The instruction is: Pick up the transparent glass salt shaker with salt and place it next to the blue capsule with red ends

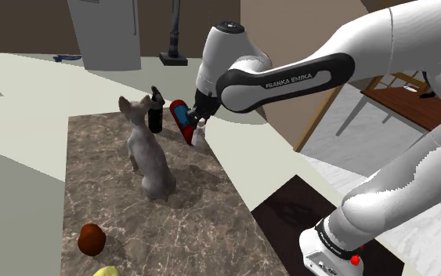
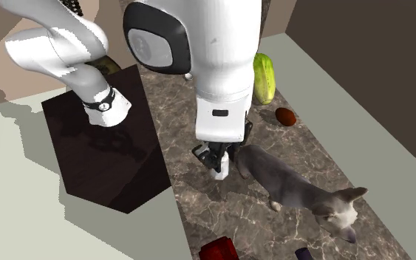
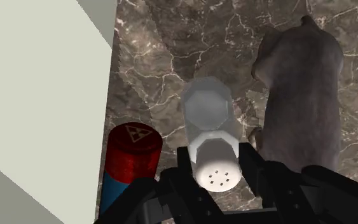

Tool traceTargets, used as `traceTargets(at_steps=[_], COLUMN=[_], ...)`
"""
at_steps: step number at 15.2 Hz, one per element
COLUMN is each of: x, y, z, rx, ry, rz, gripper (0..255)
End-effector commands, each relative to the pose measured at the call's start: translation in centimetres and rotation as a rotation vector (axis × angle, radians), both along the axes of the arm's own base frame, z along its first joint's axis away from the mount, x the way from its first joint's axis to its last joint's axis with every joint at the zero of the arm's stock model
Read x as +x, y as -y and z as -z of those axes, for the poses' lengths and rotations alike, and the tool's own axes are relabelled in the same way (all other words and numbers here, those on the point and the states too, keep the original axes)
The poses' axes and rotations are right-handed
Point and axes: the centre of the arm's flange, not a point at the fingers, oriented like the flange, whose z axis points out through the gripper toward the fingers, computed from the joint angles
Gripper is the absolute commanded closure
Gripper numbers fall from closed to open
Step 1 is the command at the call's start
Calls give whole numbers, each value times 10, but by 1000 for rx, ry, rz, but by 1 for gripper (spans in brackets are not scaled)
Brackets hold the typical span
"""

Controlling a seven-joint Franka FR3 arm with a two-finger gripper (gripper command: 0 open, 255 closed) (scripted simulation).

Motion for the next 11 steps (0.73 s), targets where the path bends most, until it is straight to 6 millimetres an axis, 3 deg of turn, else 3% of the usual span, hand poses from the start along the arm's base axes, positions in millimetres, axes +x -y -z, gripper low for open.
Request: traceTargets(at_steps=[1,4,11], x=[12,33,33], y=[22,56,56], z=[0,0,37], rx=[0,0,0], ry=[0,0,0], rz=[-2,-2,-2], gripper=[255,255,255])
